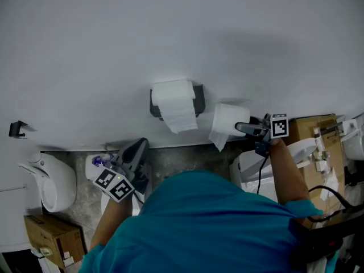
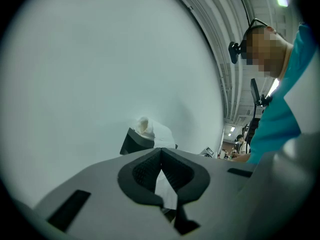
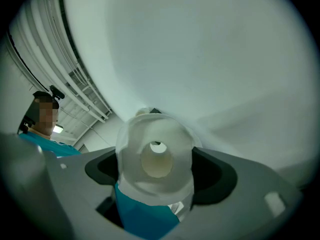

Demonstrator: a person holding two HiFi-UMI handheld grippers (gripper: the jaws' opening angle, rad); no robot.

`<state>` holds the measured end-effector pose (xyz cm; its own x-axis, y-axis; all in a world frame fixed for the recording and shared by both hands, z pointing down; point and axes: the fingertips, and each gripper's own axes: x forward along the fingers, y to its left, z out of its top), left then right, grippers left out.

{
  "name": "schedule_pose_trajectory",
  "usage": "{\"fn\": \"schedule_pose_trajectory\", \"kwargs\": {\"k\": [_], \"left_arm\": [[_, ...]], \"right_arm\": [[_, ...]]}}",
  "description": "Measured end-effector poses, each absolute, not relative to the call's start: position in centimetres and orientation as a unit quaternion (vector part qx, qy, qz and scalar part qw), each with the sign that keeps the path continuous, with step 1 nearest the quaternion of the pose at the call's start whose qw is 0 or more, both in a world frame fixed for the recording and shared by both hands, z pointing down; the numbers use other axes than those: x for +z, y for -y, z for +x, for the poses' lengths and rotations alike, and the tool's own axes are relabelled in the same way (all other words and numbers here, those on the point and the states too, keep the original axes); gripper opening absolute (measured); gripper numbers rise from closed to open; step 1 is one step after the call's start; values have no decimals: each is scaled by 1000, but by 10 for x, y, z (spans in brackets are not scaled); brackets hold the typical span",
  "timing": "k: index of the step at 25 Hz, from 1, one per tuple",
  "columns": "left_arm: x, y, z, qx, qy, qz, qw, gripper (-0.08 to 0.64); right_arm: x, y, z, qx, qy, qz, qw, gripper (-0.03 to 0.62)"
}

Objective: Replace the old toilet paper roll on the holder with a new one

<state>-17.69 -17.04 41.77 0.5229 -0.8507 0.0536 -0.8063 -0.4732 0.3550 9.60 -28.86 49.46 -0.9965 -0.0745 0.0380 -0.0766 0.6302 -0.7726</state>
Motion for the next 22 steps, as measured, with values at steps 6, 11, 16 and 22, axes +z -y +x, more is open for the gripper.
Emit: {"fn": "schedule_pose_trajectory", "kwargs": {"k": [6,11,16,22], "left_arm": [[406,181,-165,-65,487,858,147,9],[384,192,-154,-47,495,861,109,9],[362,204,-136,71,502,862,16,11],[345,230,-112,293,437,843,-115,188]], "right_arm": [[455,285,102,410,911,36,-21,402],[404,281,108,375,926,25,-34,402],[371,271,115,344,938,1,-46,403],[362,266,111,335,941,-12,-48,403]]}}
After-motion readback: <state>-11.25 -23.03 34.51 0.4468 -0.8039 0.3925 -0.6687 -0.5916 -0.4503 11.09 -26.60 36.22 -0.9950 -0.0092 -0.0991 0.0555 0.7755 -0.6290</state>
